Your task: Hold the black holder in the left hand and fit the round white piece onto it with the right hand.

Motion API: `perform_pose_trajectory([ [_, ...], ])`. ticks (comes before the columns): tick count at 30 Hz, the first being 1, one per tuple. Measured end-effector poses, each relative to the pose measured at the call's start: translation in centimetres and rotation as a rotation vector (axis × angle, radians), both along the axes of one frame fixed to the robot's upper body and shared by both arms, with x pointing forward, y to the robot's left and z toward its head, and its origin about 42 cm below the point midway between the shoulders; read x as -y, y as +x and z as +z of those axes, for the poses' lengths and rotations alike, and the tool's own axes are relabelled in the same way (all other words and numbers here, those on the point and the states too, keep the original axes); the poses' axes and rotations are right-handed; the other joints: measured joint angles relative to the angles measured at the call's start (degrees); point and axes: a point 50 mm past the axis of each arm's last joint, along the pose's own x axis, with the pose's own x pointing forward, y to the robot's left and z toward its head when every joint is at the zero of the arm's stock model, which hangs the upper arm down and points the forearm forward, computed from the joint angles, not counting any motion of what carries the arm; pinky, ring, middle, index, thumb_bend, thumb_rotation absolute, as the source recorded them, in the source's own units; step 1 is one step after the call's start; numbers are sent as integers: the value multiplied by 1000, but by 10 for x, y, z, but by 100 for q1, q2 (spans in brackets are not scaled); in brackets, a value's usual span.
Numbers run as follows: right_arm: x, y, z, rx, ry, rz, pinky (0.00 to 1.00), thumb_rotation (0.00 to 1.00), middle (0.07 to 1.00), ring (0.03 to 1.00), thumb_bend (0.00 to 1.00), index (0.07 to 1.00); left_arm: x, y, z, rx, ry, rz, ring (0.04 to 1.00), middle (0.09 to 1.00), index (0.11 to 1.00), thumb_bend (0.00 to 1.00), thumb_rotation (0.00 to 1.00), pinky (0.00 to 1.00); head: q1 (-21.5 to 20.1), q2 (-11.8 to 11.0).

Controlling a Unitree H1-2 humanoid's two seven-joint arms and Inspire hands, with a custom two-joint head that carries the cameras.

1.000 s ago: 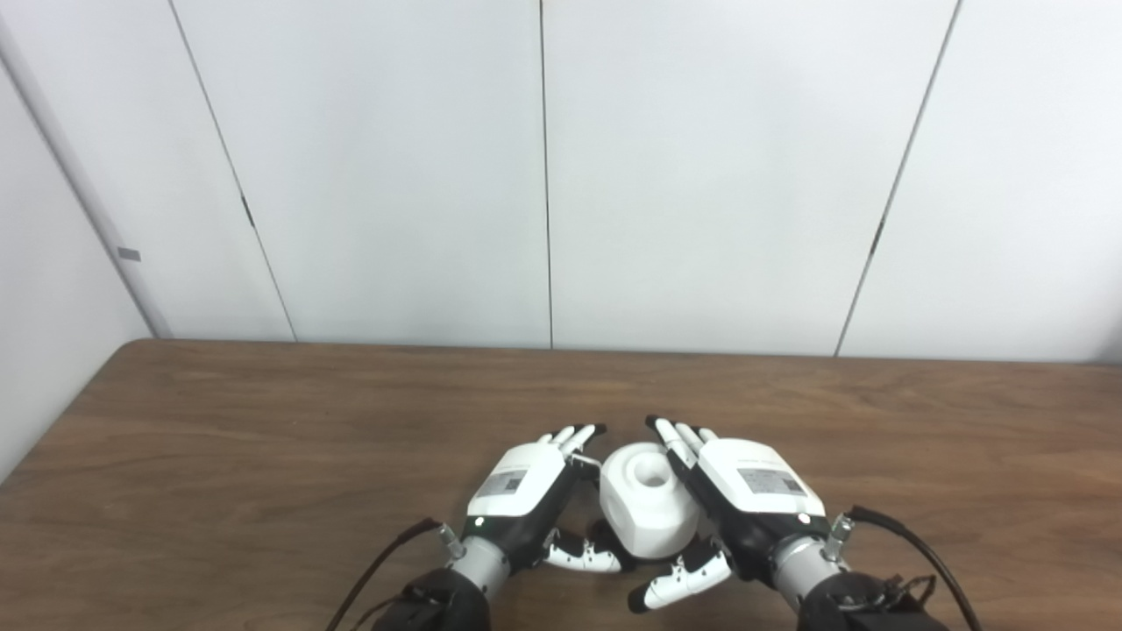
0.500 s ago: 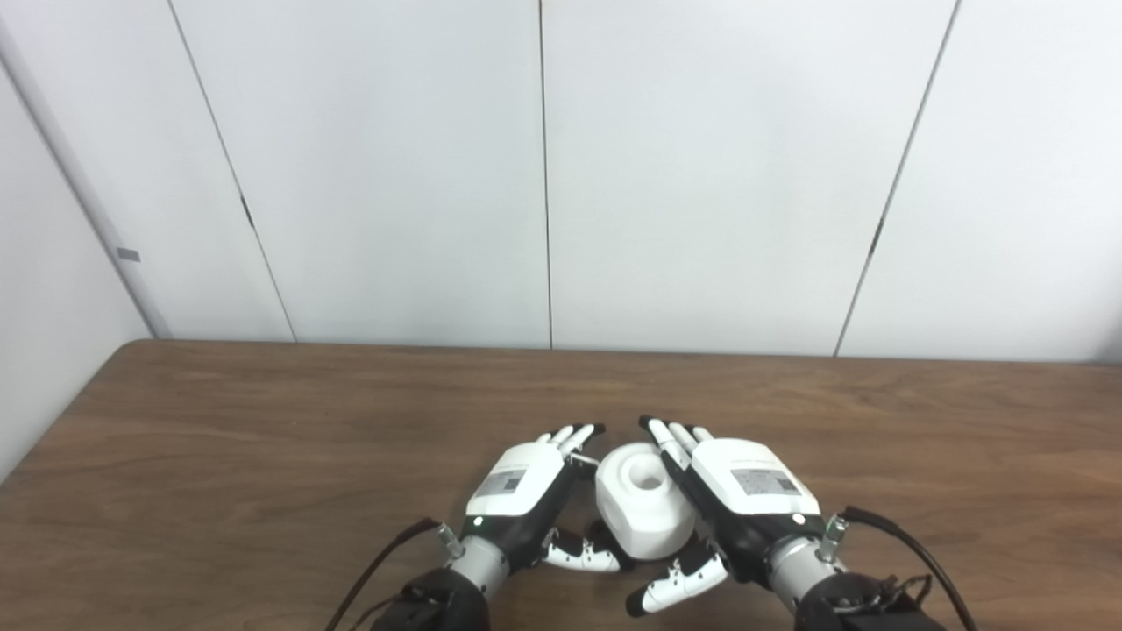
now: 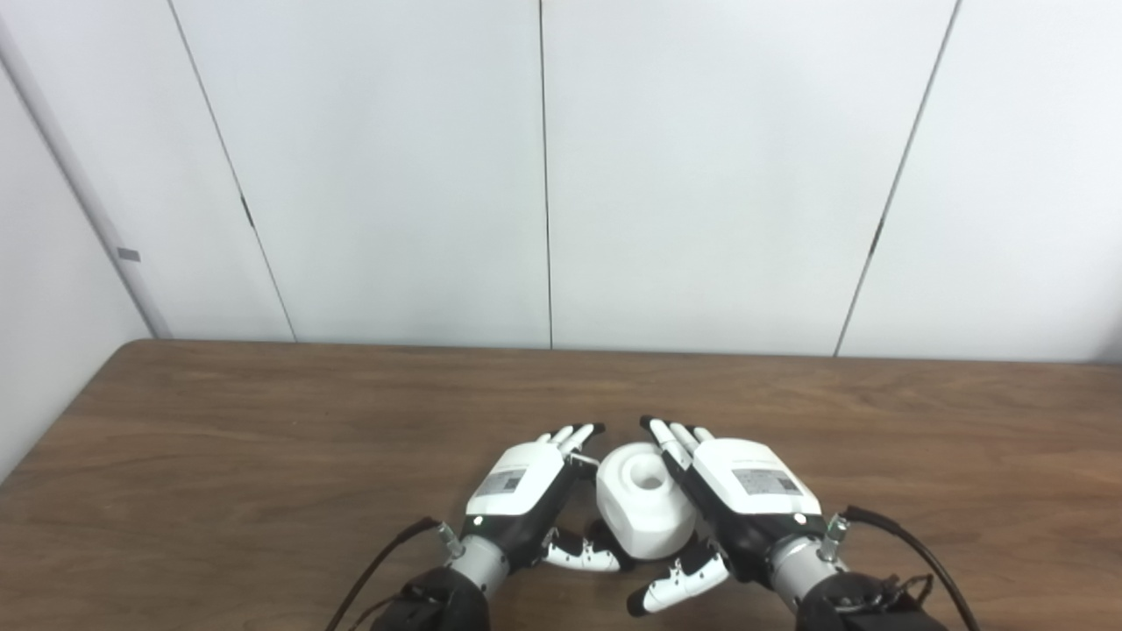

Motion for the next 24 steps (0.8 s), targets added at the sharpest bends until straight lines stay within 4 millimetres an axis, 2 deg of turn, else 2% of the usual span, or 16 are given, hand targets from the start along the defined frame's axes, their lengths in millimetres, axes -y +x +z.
perform_pose_trajectory([
  [5,0,0,0,-2,5,5,667,444,1000,1000,1000,1000,-2,1,-1,-21,9,13,1000,979,699,994,286,1000,0,-9],
  [15,-1,0,0,-4,6,6,673,439,1000,1000,1000,1000,0,2,1,-46,48,25,1000,997,858,1000,344,1000,0,-9],
  [24,-1,0,0,-5,7,7,689,429,1000,1000,1000,1000,1,1,3,-53,64,29,996,1000,939,1000,349,992,9,-18],
])
